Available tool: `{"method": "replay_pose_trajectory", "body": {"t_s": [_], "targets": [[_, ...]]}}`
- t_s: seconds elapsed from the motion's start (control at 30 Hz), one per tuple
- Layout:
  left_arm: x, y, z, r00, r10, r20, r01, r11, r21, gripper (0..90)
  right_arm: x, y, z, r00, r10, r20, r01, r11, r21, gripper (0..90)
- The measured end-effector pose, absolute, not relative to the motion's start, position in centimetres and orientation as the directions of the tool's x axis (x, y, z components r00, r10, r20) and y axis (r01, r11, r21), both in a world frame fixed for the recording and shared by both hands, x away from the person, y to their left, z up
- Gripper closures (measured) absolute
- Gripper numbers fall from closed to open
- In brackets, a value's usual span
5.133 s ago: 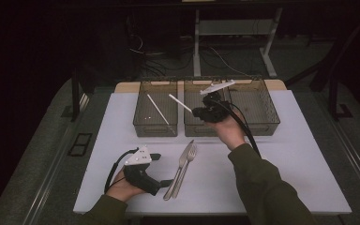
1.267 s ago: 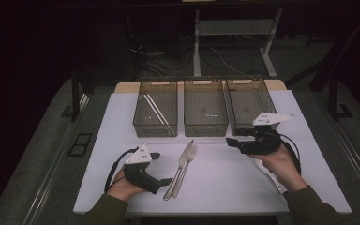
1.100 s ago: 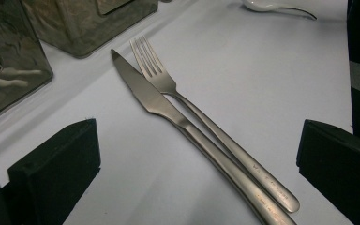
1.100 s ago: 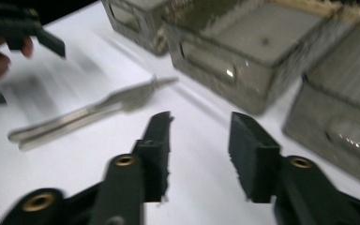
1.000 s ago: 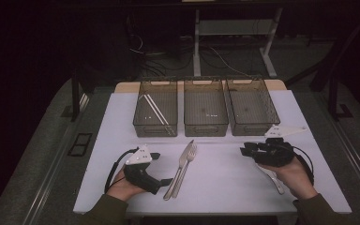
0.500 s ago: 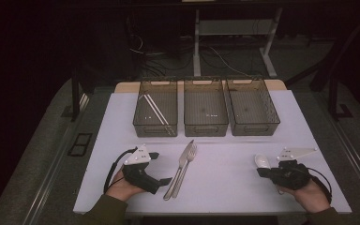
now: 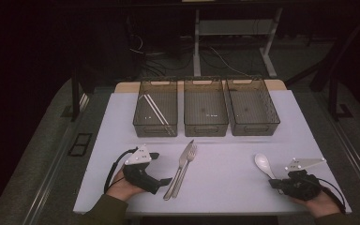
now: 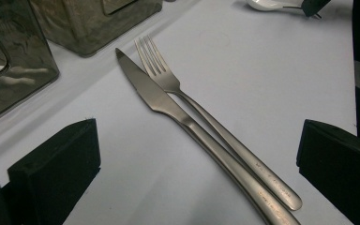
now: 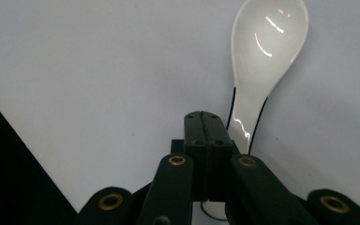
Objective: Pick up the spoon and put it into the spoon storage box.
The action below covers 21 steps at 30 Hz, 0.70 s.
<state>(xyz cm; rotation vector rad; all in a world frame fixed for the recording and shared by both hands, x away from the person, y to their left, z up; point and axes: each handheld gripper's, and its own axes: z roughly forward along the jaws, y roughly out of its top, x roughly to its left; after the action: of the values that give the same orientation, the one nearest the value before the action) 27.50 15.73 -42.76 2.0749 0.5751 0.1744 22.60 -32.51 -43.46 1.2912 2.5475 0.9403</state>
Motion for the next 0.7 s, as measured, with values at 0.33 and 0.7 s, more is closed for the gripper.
{"method": "replay_pose_trajectory", "body": {"t_s": [0.33,0.7], "targets": [[27.5,15.7,-42.7,0.880,0.466,-0.097,0.328,-0.447,0.832,0.0,22.6,-33.1,-43.7,-0.610,0.782,0.123,0.692,0.451,0.564,89.8],[27.5,15.7,-42.7,0.880,0.465,-0.097,0.328,-0.448,0.832,0.0,23.3,-34.6,-43.7,-0.573,0.814,0.095,0.706,0.431,0.563,89.9]]}}
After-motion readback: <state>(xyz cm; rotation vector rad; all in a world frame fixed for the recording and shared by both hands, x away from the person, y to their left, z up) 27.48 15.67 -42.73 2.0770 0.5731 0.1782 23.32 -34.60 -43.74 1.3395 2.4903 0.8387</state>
